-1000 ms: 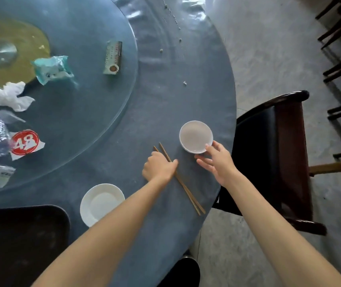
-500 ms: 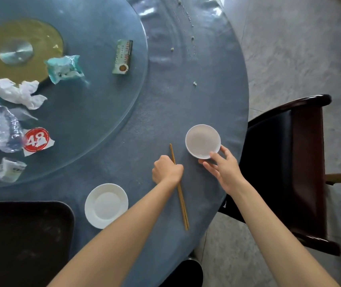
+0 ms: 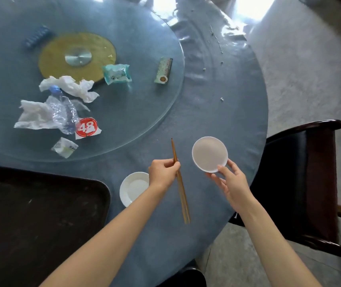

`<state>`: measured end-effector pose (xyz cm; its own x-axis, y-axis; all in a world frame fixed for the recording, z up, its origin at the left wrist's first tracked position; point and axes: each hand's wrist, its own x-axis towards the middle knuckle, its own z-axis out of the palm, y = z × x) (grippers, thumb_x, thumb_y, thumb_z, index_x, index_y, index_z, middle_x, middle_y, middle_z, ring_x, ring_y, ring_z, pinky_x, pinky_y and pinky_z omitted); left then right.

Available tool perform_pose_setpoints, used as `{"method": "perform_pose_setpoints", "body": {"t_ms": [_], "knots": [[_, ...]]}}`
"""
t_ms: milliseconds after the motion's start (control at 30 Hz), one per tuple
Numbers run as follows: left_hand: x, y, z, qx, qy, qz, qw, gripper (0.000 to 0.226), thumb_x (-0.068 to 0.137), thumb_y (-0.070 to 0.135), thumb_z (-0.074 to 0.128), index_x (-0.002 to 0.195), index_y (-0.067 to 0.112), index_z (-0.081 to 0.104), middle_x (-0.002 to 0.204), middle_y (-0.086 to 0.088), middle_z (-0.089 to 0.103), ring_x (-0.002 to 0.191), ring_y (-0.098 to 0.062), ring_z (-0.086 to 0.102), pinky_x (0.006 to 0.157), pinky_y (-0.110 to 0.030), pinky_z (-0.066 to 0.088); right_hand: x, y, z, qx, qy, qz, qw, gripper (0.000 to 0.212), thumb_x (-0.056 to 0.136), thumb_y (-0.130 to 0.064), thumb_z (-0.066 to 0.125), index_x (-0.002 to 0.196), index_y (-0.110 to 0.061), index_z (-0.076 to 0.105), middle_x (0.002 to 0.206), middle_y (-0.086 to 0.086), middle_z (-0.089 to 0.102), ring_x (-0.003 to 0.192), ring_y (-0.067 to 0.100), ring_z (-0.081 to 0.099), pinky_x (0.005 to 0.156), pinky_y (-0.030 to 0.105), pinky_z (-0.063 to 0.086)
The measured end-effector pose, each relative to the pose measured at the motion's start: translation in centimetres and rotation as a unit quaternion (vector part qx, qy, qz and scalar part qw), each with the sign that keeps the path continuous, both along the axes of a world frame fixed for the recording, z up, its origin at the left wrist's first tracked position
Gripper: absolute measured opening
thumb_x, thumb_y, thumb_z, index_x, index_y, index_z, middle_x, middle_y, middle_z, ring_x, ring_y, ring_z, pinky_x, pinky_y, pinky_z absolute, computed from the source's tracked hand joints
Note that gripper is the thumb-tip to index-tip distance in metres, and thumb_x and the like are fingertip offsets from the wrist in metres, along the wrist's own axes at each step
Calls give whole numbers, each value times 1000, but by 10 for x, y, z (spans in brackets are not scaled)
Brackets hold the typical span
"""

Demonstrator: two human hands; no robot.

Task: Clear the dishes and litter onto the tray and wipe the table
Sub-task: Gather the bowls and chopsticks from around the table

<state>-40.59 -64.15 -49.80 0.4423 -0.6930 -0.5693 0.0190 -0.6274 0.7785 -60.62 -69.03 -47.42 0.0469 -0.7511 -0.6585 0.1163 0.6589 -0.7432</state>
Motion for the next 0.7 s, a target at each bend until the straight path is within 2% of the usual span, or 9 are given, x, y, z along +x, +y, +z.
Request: {"method": "perform_pose_setpoints", "body": {"t_ms": [67, 167, 267, 367, 433, 533, 700], "knots": [[24, 27, 21, -31, 71, 41, 996, 15, 83, 27, 71, 75, 19, 81, 67, 4, 66, 63, -11, 57, 77, -37, 61, 19, 20, 11, -3, -2, 9, 1000, 41, 102, -8, 61, 139, -24, 55, 117, 5, 75, 94, 32, 78, 105, 39, 54], [63, 75, 43, -74, 150, 93, 981, 23, 92, 6, 70, 77, 21, 79, 72, 0, 72, 68, -10, 65, 77, -30, 62, 51, 55, 24, -10, -7, 32, 999, 42, 101, -9, 62, 140, -24, 56, 121, 8, 74, 96, 33, 78, 95, 32, 59], [106, 134, 59, -106, 173, 133, 970, 10, 91, 6, 72, 92, 15, 78, 83, -5, 76, 76, -14, 70, 78, -33, 62, 88, 98, 34, -16, -11, 57, 998, 45, 100, -7, 62, 141, -22, 56, 120, 9, 76, 97, 36, 78, 92, 34, 59], [151, 200, 67, -125, 181, 165, 961, 12, 91, 7, 72, 101, 9, 78, 84, -6, 76, 77, -12, 70, 69, -26, 61, 128, 145, 41, -21, -16, 88, 996, 46, 98, -6, 63, 141, -21, 57, 122, 11, 75, 98, 37, 77, 94, 37, 58], [182, 246, 72, -138, 187, 185, 955, 16, 92, 8, 71, 107, 8, 77, 90, -10, 77, 82, -14, 70, 71, -26, 61, 158, 179, 44, -21, -22, 107, 994, 45, 99, -6, 62, 141, -20, 57, 126, 13, 73, 98, 38, 77, 93, 36, 59], [227, 317, 77, -145, 180, 218, 948, 16, 96, 10, 66, 109, 10, 76, 97, -11, 79, 85, -14, 71, 74, -28, 63, 211, 228, 45, -30, -22, 140, 989, 42, 100, -6, 59, 140, -18, 59, 123, 14, 74, 93, 33, 78, 83, 31, 64], [302, 421, 80, -161, 156, 295, 929, 17, 99, 14, 63, 110, 12, 76, 99, -9, 79, 91, -21, 75, 81, -35, 62, 300, 298, 47, -18, -31, 206, 978, 37, 101, -3, 56, 136, -15, 61, 128, 17, 70, 96, 39, 77, 86, 36, 63]]}}
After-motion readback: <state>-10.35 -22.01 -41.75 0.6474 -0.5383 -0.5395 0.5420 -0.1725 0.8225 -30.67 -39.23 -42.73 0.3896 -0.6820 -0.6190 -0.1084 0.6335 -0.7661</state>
